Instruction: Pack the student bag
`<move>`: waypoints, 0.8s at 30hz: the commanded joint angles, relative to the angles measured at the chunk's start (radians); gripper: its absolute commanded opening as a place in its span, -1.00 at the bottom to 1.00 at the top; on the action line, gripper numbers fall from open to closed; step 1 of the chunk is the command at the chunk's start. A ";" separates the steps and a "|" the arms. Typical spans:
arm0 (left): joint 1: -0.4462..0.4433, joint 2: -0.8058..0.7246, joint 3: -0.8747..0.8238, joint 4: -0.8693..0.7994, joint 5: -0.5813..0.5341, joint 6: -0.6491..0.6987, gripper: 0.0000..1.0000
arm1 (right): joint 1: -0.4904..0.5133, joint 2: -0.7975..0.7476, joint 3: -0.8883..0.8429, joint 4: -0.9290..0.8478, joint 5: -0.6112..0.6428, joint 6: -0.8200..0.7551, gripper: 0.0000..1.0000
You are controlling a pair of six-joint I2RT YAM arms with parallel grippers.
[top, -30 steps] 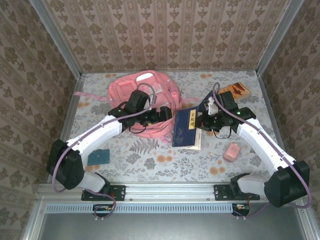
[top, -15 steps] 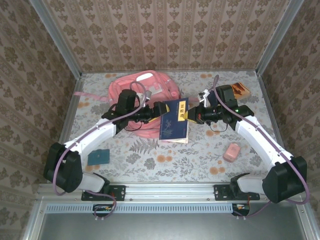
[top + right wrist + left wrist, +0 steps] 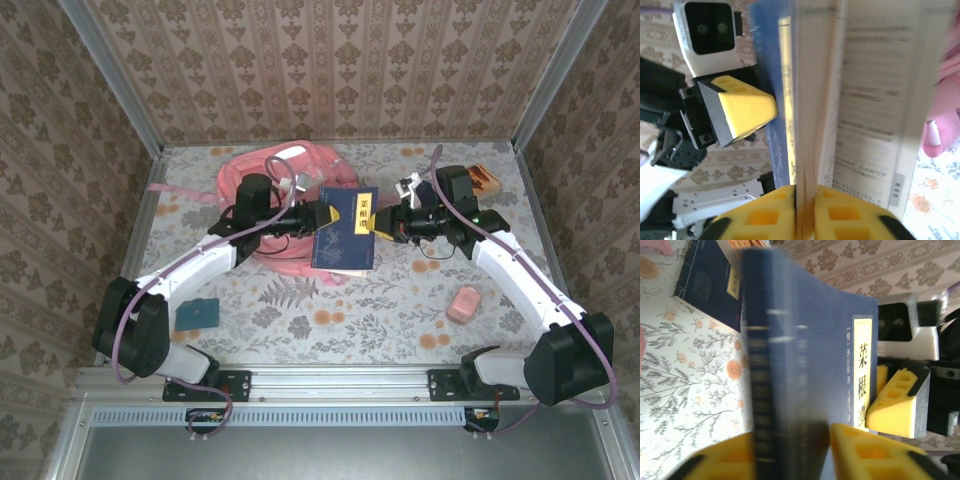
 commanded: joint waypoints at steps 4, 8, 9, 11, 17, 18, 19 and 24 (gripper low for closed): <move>0.030 -0.032 -0.030 0.243 -0.018 -0.120 -1.00 | -0.011 -0.041 0.023 -0.050 0.104 -0.001 0.29; 0.043 -0.058 -0.013 0.225 -0.106 -0.142 -1.00 | -0.010 -0.095 -0.035 0.001 0.197 0.077 0.77; 0.043 -0.066 -0.006 0.221 -0.136 -0.150 -1.00 | -0.009 -0.111 -0.069 0.058 0.207 0.129 0.85; 0.043 -0.076 0.010 0.216 -0.195 -0.165 -1.00 | -0.006 -0.134 -0.147 0.199 0.207 0.263 0.99; 0.013 -0.134 -0.004 0.219 -0.490 -0.209 -1.00 | 0.051 -0.124 -0.268 0.556 0.230 0.559 0.99; 0.009 -0.138 0.001 0.216 -0.517 -0.209 -1.00 | 0.065 -0.117 -0.285 0.627 0.237 0.598 0.99; 0.005 -0.141 0.000 0.219 -0.538 -0.215 -1.00 | 0.078 -0.103 -0.298 0.698 0.238 0.650 0.99; -0.006 -0.151 -0.022 0.263 -0.620 -0.272 -1.00 | 0.144 -0.021 -0.333 0.960 0.274 0.825 0.99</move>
